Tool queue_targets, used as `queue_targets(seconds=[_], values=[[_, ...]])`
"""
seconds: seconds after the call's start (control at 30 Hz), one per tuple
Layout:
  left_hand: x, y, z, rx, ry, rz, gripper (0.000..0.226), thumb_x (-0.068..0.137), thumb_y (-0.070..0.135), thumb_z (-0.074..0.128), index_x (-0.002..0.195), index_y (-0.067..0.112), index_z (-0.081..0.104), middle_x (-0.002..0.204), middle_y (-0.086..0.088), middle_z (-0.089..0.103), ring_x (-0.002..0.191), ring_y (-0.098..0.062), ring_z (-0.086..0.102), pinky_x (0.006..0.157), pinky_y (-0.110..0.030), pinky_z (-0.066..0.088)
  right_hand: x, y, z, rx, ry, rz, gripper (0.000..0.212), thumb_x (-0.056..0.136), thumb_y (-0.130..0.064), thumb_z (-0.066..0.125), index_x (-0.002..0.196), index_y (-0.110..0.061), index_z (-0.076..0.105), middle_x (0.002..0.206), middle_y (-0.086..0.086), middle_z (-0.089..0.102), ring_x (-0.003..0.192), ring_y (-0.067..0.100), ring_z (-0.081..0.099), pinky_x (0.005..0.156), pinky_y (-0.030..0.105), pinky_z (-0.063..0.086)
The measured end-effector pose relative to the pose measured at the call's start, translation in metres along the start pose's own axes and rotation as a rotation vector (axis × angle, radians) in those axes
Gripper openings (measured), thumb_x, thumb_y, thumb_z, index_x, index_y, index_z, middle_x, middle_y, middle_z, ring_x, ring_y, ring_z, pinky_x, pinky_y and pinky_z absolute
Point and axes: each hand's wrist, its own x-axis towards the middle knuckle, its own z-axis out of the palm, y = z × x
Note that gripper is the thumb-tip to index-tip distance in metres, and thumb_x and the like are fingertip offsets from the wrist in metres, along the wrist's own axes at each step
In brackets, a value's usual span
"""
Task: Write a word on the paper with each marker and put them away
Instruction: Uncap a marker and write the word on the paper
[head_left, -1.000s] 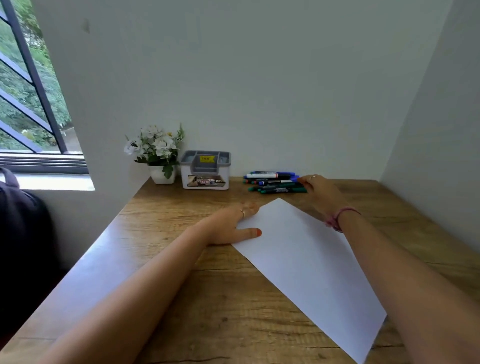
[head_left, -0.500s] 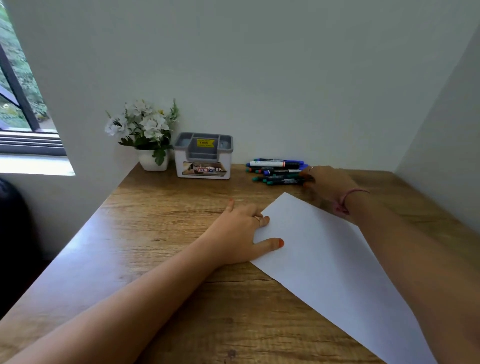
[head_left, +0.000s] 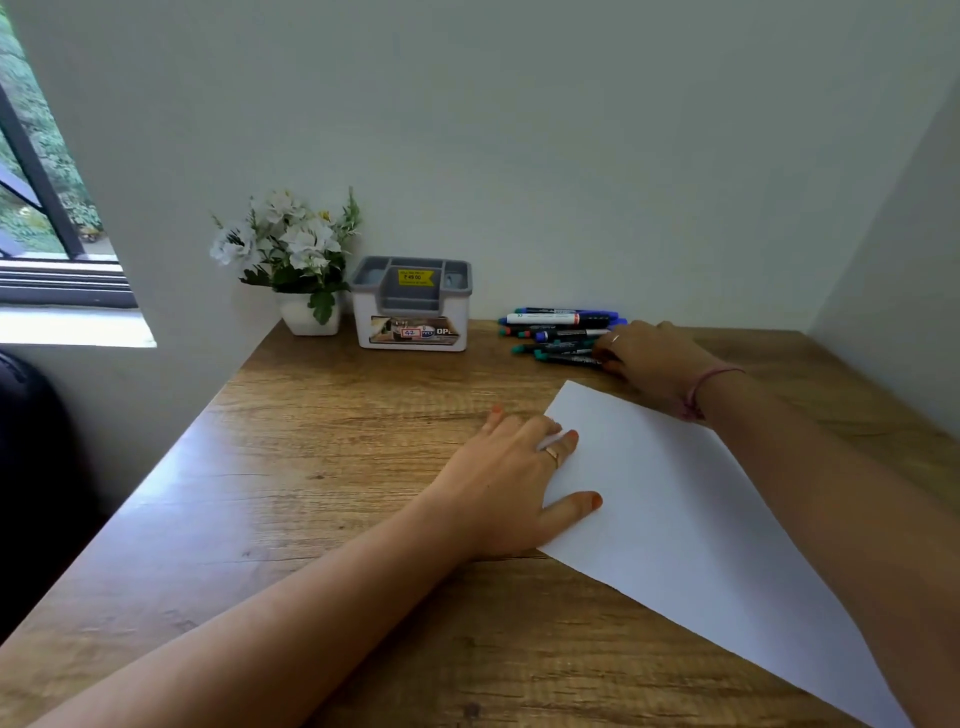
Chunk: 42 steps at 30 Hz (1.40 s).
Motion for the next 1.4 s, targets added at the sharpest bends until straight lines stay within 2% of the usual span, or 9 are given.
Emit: queue_targets(seconds=[0.17,0.3,0.43,0.53,0.67,0.83,1.0,1.17,1.4], values=[[-0.008,0.031,-0.003,0.066,-0.025,-0.080,0.072,0.093,0.060,0.019,0.147,0.013,0.024,0.149,-0.009,0.030,0.135,-0.029,0.025,0.114,-0.044,0.016,-0.014,0.006,-0.005,-0.117,0.044,-0.050,0.031,0.100,-0.025,0.035,0.125,-0.022,0.052,0.125,0.002,0.050,0.112,0.022,0.048,0.089,0.035,0.037],[-0.011,0.051,-0.004,0.067,0.014,-0.104,0.075,0.092,0.064,0.019,0.141,0.009,0.035,0.139,-0.010,0.039,0.125,-0.028,0.033,0.108,-0.042,0.026,-0.035,-0.007,-0.033,0.635,0.160,0.120,0.015,0.095,-0.022,0.049,0.102,-0.015,0.060,0.102,0.005,0.056,0.091,0.020,0.055,0.073,0.027,0.036],[-0.012,0.047,-0.015,-0.172,0.003,-0.147,0.079,0.089,0.067,0.027,0.148,0.014,0.019,0.144,-0.007,0.033,0.130,-0.022,0.030,0.108,-0.038,0.028,-0.071,-0.031,-0.056,1.436,0.092,0.376,0.020,0.092,-0.028,0.057,0.104,-0.014,0.062,0.084,-0.003,0.061,0.071,0.008,0.054,0.066,0.021,0.045],[-0.008,0.034,-0.022,-0.392,0.158,-0.148,0.081,0.086,0.065,0.039,0.148,0.020,0.016,0.139,-0.001,0.035,0.124,-0.011,0.036,0.102,-0.027,0.033,-0.094,-0.047,-0.066,1.720,0.051,0.399,0.012,0.090,-0.027,0.060,0.092,-0.016,0.064,0.068,-0.004,0.055,0.056,0.004,0.049,0.060,0.021,0.043],[-0.006,0.034,-0.030,-0.622,0.247,-0.144,0.047,0.093,0.048,0.043,0.132,0.022,0.040,0.095,0.013,0.051,0.075,0.002,0.047,0.059,-0.008,0.035,-0.111,-0.073,-0.068,1.753,-0.029,0.261,0.008,0.090,-0.022,0.059,0.089,-0.017,0.063,0.072,-0.002,0.063,0.067,0.009,0.056,0.063,0.025,0.045],[-0.007,0.030,-0.032,-0.656,0.196,-0.245,0.028,0.101,0.033,0.031,0.115,0.017,0.049,0.094,-0.001,0.058,0.080,-0.015,0.055,0.066,-0.028,0.045,-0.117,-0.091,-0.063,1.723,0.079,0.243,0.014,0.088,-0.027,0.057,0.094,-0.017,0.065,0.090,0.003,0.068,0.084,0.013,0.063,0.073,0.028,0.051],[-0.007,0.027,-0.026,-0.806,0.262,-0.199,0.034,0.100,0.039,0.032,0.102,0.016,0.057,0.066,0.005,0.050,0.056,-0.005,0.044,0.053,-0.023,0.036,-0.118,-0.101,-0.059,1.873,0.178,0.172,0.032,0.086,-0.026,0.052,0.104,-0.001,0.062,0.095,0.006,0.072,0.096,0.015,0.068,0.083,0.027,0.055],[-0.003,0.019,-0.022,-0.803,0.361,-0.187,0.039,0.097,0.039,0.040,0.065,0.021,0.052,0.048,0.010,0.041,0.040,-0.003,0.036,0.041,-0.016,0.026,-0.119,-0.107,-0.060,1.921,0.162,0.212,0.025,0.094,-0.018,0.046,0.103,-0.002,0.062,0.100,0.009,0.073,0.098,0.018,0.068,0.081,0.028,0.057],[0.000,0.010,-0.019,-0.726,0.357,-0.231,0.054,0.091,0.053,0.044,0.052,0.018,0.036,0.043,0.008,0.031,0.039,-0.008,0.028,0.045,-0.028,0.023,-0.119,-0.110,-0.062,1.996,0.144,0.265,0.021,0.095,-0.021,0.045,0.098,-0.004,0.058,0.094,0.008,0.074,0.084,0.020,0.072,0.071,0.028,0.059]])
